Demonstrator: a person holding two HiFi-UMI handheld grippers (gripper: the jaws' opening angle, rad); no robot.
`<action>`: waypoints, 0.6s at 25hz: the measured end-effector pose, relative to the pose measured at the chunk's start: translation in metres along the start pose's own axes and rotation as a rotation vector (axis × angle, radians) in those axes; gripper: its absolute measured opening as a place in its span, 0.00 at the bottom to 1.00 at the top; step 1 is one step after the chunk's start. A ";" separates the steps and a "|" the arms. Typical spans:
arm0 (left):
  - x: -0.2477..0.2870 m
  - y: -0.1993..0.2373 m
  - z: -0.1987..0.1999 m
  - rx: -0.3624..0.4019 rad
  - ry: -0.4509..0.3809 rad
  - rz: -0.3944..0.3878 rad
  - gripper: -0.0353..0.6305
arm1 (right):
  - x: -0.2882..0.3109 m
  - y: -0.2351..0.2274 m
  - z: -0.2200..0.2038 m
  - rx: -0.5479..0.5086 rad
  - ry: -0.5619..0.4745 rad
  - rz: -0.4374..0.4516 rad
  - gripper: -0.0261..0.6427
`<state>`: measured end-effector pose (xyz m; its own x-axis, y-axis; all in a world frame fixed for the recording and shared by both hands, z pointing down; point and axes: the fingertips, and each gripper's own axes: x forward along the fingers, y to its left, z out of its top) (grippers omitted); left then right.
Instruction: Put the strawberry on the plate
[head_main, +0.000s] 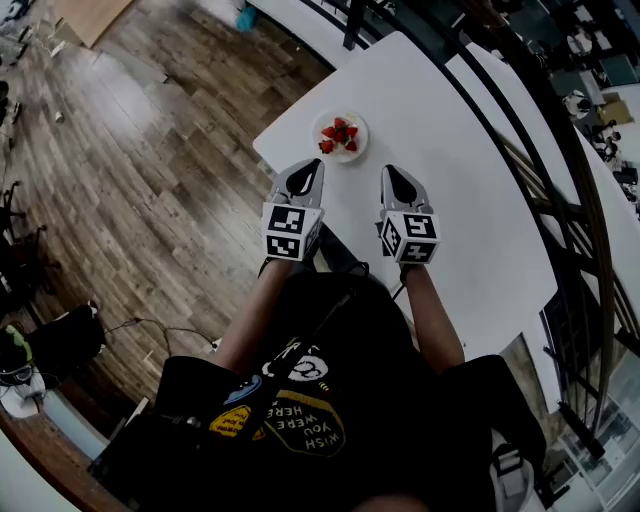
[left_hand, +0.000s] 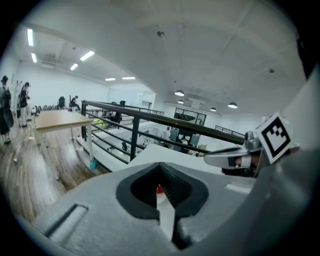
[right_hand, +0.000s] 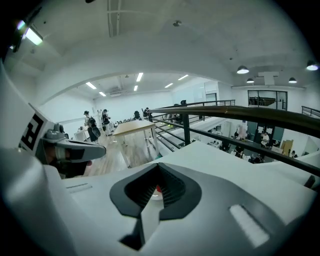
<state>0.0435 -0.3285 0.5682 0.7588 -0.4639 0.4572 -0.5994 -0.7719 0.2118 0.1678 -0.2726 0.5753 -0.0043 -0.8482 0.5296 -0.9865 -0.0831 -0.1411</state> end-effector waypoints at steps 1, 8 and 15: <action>-0.004 -0.004 0.005 0.017 -0.025 0.019 0.05 | -0.010 0.000 0.005 -0.003 -0.019 0.016 0.05; -0.044 -0.047 0.037 0.072 -0.117 0.056 0.05 | -0.070 0.005 0.028 -0.004 -0.139 0.082 0.04; -0.085 -0.067 0.062 0.112 -0.183 -0.016 0.05 | -0.100 0.005 0.032 0.015 -0.195 0.041 0.04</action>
<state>0.0348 -0.2646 0.4612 0.8076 -0.5144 0.2883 -0.5627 -0.8185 0.1157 0.1686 -0.2050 0.4949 -0.0117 -0.9360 0.3517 -0.9836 -0.0525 -0.1724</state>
